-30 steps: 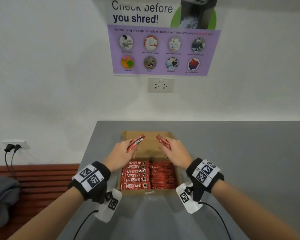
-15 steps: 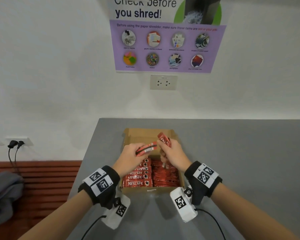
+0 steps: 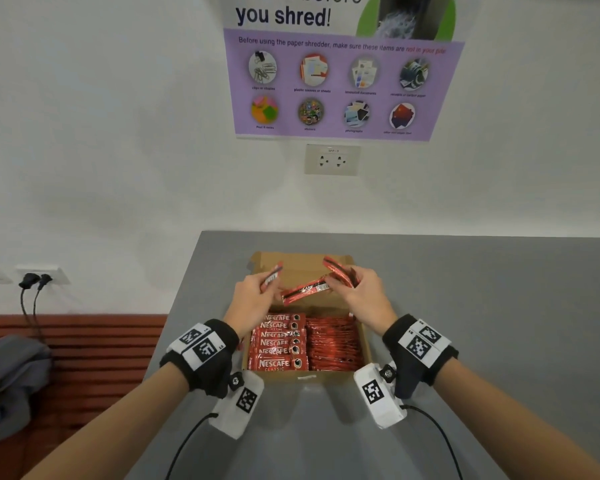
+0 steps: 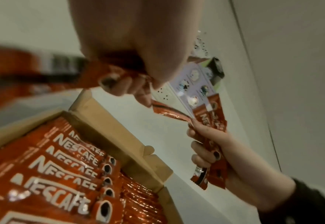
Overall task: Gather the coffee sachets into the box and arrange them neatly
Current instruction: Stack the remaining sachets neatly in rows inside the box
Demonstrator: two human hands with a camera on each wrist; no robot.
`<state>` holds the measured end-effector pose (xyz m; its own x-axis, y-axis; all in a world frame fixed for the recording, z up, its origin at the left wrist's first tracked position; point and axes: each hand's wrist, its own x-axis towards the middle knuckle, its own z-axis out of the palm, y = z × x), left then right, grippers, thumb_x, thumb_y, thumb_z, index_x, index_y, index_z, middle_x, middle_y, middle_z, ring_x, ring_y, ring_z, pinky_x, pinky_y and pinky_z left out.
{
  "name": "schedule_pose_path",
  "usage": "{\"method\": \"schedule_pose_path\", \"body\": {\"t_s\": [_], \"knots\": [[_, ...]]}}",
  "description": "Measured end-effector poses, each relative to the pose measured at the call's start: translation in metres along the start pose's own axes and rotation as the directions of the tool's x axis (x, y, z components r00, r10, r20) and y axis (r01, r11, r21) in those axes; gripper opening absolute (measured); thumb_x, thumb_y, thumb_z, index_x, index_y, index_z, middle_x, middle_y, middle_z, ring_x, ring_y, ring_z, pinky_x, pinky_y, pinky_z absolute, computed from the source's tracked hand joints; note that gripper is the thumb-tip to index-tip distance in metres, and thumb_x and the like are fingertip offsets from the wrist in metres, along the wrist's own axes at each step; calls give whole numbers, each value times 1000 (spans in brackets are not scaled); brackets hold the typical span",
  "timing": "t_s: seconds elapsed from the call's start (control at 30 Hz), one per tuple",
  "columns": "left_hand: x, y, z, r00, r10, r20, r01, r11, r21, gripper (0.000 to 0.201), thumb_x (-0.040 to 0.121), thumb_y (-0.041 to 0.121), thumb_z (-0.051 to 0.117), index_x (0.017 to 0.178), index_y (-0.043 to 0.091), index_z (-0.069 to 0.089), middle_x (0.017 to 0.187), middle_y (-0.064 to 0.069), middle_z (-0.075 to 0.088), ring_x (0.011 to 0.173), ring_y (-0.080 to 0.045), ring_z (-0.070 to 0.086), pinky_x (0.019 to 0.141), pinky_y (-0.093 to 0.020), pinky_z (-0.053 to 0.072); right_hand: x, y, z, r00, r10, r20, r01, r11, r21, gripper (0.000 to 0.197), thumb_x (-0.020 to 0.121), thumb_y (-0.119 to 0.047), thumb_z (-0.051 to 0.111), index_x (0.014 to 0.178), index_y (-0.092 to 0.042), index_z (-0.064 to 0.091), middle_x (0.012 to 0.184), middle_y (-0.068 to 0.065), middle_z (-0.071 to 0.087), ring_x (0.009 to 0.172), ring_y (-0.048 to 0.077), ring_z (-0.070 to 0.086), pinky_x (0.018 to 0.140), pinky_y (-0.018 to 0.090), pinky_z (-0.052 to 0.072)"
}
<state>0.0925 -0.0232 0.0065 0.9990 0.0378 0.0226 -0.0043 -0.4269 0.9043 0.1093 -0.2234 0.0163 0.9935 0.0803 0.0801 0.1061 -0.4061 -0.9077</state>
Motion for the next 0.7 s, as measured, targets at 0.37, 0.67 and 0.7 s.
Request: {"method": "schedule_pose_path", "body": {"t_s": [0.37, 0.67, 0.7], "knots": [[5, 18, 9, 967, -164, 196, 218, 929, -299, 37, 91, 20, 58, 110, -11, 55, 76, -11, 63, 53, -10, 57, 44, -17, 43, -21, -18, 24, 936, -304, 177, 321, 944, -75, 19, 74, -22, 76, 88, -12, 70, 75, -13, 65, 66, -2, 59, 64, 14, 47], [0, 15, -3, 905, -56, 422, 198, 933, -301, 20, 95, 22, 51, 95, 4, 60, 83, -7, 73, 36, -5, 29, 36, -15, 24, -3, -8, -5, 996, -88, -20, 89, 994, 67, 17, 83, -31, 67, 96, -20, 68, 80, -8, 67, 66, -6, 57, 63, 8, 43], [1, 15, -2, 895, -58, 443, 204, 936, -288, 19, 94, 22, 51, 97, 6, 60, 82, -6, 73, 36, -5, 29, 36, -15, 24, -4, -8, -3, 995, -90, 32, 87, 994, 69, 14, 81, -31, 69, 92, -22, 68, 79, -9, 67, 66, -4, 58, 65, 10, 44]]}}
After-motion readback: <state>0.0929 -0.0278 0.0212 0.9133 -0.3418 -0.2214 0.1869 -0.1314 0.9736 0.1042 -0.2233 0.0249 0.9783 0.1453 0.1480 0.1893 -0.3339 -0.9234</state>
